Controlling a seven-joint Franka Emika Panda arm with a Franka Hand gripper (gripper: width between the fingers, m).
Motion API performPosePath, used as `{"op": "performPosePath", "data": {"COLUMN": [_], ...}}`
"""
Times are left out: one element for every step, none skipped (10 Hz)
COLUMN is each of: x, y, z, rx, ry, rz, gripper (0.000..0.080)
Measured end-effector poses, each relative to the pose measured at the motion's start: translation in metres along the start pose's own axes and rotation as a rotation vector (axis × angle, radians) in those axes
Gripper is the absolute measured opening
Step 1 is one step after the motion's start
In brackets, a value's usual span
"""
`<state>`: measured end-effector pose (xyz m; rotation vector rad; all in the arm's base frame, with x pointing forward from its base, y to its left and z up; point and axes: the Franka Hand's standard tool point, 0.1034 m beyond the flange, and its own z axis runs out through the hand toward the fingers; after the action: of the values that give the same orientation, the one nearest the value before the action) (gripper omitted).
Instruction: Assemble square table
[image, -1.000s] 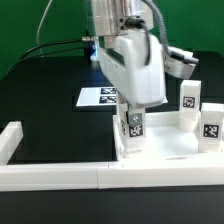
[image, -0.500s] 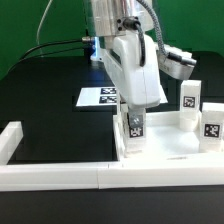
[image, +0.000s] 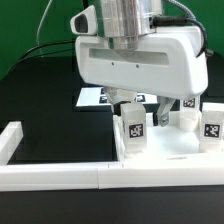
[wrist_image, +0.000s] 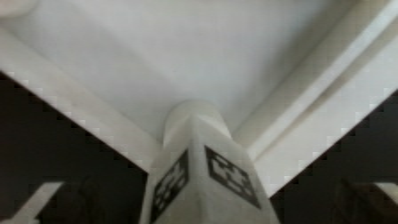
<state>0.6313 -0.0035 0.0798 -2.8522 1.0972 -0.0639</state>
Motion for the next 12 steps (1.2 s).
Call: {"op": "performPosePath", "data": {"x": [0.0004,0.0027,0.0005,0.0008,0.0007,0.0006,0.0005,0.0005,0.0011,-0.0005,-0.0022,-0.0072], "y": [0.0004,0.0026,0.0029,0.0031,0.0035,0.0035,0.0036,0.0036,0.0020,0.0005,-0.0003,-0.0047], "z": [0.0000,-0.0007,-0.0005,-0.0001,0.0003,0.0004,0.0007,0.0007,0.0005,0.0008,0.0008,0.0009], "rx": [-0.001,-0.006,-0.003,-0.004,-0.005,-0.005,-0.007,-0.007,-0.005,0.001,0.009,0.008], "ry": [0.000,-0.009,-0.030,-0.027,-0.027,-0.027,-0.028,-0.027,-0.014,0.006,0.025,0.026], "rz": [-0.056,-0.401,-0.490,-0.448,-0.418,-0.371,-0.308,-0.233,-0.125,0.007,0.136,0.284], "gripper": [0.0648,0.0648,0.0648,0.0648,0.0557,0.0370,0.0370,0.0284,0.0284,0.0284,0.0284,0.0284]}}
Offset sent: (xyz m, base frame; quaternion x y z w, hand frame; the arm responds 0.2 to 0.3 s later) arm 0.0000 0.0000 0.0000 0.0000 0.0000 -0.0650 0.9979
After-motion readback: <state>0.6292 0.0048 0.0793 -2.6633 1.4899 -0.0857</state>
